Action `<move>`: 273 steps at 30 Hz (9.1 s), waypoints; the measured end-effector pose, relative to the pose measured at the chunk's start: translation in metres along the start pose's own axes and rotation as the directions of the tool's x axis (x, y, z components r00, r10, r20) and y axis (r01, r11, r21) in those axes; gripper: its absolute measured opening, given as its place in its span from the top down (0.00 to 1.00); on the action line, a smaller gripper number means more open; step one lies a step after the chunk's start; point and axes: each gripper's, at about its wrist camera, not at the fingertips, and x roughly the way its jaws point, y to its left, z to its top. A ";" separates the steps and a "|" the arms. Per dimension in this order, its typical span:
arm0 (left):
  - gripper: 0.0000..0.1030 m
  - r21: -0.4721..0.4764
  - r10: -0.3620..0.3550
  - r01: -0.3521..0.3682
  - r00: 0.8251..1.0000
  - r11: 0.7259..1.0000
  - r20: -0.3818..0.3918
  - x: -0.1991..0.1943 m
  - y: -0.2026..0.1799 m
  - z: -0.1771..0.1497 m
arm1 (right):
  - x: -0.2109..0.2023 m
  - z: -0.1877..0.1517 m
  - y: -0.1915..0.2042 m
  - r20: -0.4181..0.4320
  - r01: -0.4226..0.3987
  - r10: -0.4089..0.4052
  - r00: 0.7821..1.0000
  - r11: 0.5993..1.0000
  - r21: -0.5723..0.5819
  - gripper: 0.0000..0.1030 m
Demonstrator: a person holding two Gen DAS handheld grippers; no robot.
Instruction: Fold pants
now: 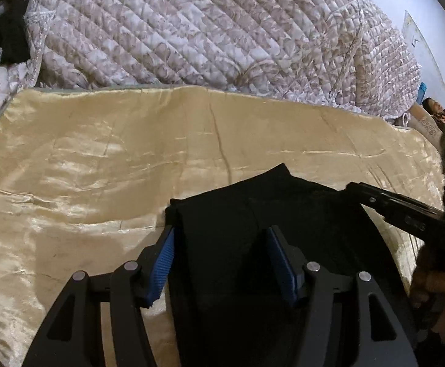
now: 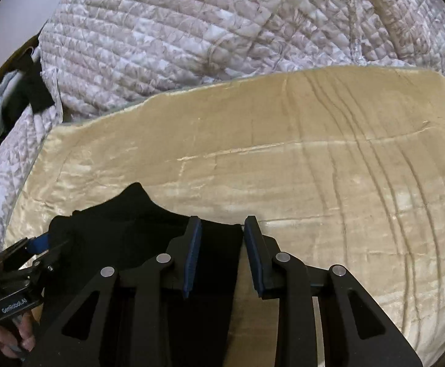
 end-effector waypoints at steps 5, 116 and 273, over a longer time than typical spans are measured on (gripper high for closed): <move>0.38 0.043 0.032 -0.033 0.999 0.999 0.027 -0.022 -0.009 -0.012 | -0.042 -0.019 0.026 0.067 -0.036 0.043 0.997 0.994 -0.102 0.71; 0.76 -0.005 -0.075 0.076 0.994 0.997 0.077 -0.023 0.023 0.046 | -0.042 0.016 0.032 0.014 -0.343 0.343 0.939 0.938 0.056 0.84; 0.25 0.006 0.186 -0.186 0.980 0.982 -0.064 -0.013 0.030 -0.044 | -0.019 -0.069 0.087 -0.047 0.017 -0.031 0.998 0.959 -0.281 0.44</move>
